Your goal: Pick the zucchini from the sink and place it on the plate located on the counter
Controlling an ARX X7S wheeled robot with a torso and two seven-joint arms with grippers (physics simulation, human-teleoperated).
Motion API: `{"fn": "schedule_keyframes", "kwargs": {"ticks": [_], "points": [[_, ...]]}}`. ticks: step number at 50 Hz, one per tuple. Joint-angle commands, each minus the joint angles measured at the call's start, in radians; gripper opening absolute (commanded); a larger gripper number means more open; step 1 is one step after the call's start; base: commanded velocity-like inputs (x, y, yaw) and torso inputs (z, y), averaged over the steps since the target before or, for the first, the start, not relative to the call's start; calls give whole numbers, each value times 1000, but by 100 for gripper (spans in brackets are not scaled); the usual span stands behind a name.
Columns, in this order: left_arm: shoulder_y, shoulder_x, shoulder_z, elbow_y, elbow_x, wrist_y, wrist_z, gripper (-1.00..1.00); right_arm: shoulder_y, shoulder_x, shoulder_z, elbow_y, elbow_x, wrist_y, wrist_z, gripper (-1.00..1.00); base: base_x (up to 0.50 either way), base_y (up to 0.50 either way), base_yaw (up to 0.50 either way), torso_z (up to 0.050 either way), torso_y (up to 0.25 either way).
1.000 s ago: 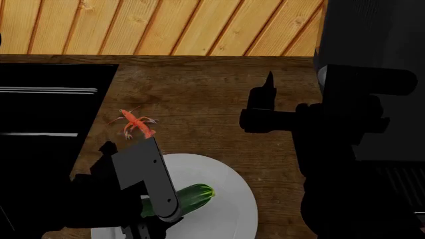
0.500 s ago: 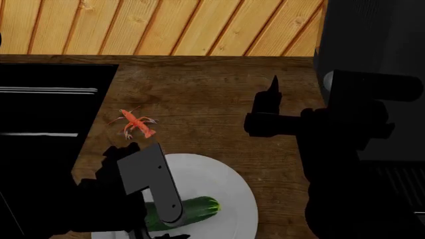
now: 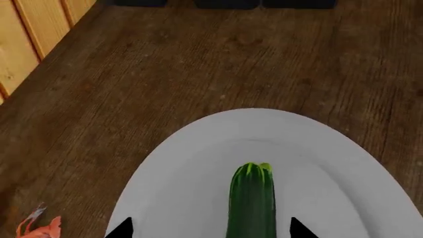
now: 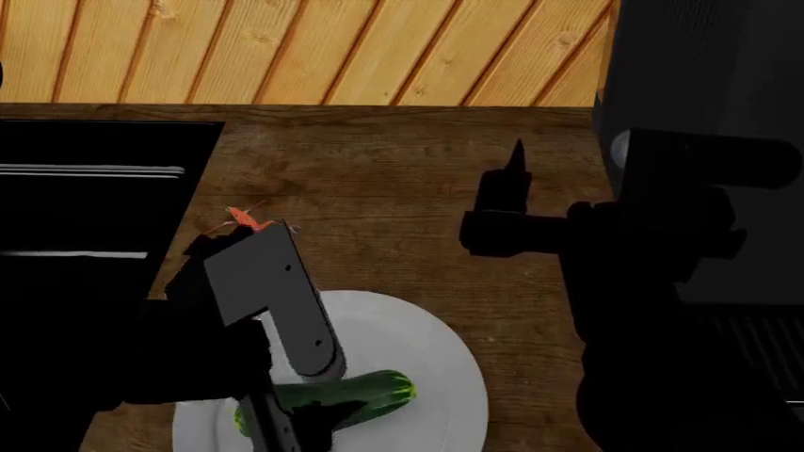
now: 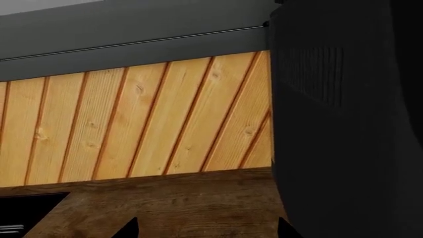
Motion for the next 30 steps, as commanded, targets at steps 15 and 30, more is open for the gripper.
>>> {"fn": "schedule_keyframes", "kwargs": {"ticks": [15, 30], "points": [[-11, -25, -341, 27, -122, 1, -144, 100, -6, 9, 4, -23, 16, 3, 9, 100, 0, 0, 0, 0, 0], [127, -82, -758, 165, -348, -74, -406, 100, -2, 79, 32, -194, 103, 139, 54, 100, 0, 0, 0, 0, 0]]}}
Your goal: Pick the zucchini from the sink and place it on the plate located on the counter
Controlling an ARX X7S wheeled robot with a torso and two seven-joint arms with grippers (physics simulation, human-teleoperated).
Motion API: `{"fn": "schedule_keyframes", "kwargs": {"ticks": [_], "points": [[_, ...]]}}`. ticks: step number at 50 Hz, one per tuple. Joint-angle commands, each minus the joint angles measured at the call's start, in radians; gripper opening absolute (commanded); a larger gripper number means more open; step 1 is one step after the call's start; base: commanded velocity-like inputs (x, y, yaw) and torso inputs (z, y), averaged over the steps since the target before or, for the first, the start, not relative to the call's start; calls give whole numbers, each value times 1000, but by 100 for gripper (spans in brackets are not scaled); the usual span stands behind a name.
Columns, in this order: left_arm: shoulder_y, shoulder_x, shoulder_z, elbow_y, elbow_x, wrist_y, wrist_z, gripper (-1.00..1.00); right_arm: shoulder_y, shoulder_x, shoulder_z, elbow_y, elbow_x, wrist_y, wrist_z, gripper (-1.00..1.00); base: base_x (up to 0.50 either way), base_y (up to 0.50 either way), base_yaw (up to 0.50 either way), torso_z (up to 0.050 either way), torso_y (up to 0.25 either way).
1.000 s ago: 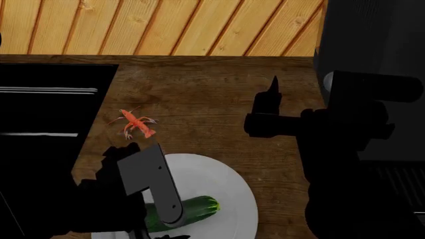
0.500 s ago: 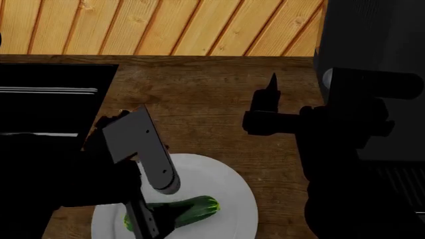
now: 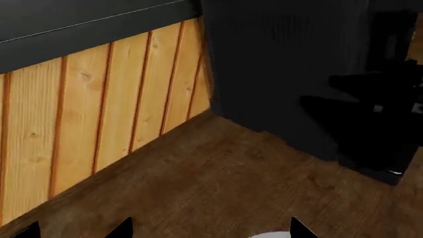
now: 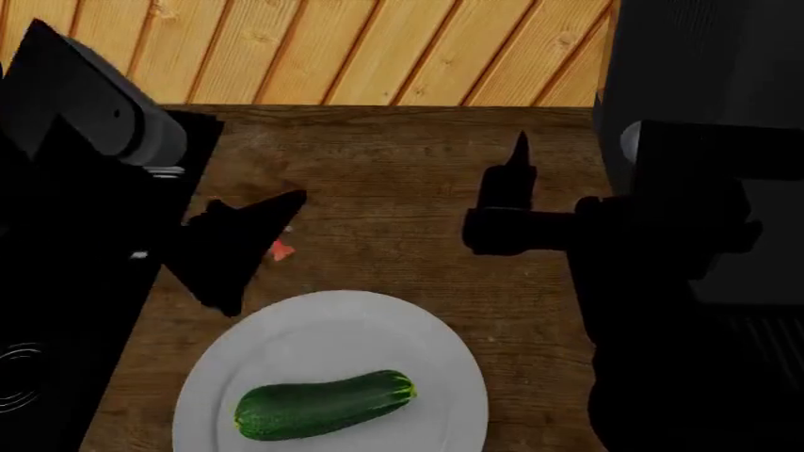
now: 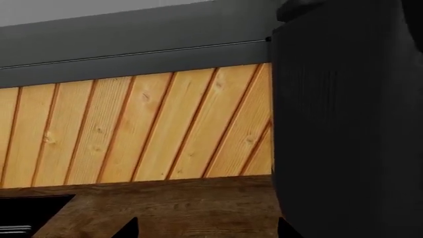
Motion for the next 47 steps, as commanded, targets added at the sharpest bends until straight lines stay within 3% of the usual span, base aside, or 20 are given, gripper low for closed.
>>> {"fn": "schedule_keyframes", "kwargs": {"ticks": [1, 11, 22, 36, 42, 47], "points": [[81, -46, -242, 94, -121, -39, -160, 100, -2, 45, 19, -104, 55, 77, 22, 100, 0, 0, 0, 0, 0], [170, -113, -296, 183, -71, 23, -219, 100, -47, 108, 93, -255, 164, 151, 46, 100, 0, 0, 0, 0, 0], [337, -182, -513, 293, -132, 41, -326, 100, -78, 184, 222, -432, 360, 268, 121, 100, 0, 0, 0, 0, 0], [574, -262, -757, 449, -263, 22, -366, 100, -189, 237, 357, -527, 471, 265, 146, 100, 0, 0, 0, 0, 0], [689, -295, -917, 513, -351, 5, -388, 100, -226, 272, 421, -549, 514, 266, 155, 100, 0, 0, 0, 0, 0], [736, -309, -975, 534, -373, 0, -390, 100, -242, 300, 469, -565, 562, 275, 180, 100, 0, 0, 0, 0, 0]]}}
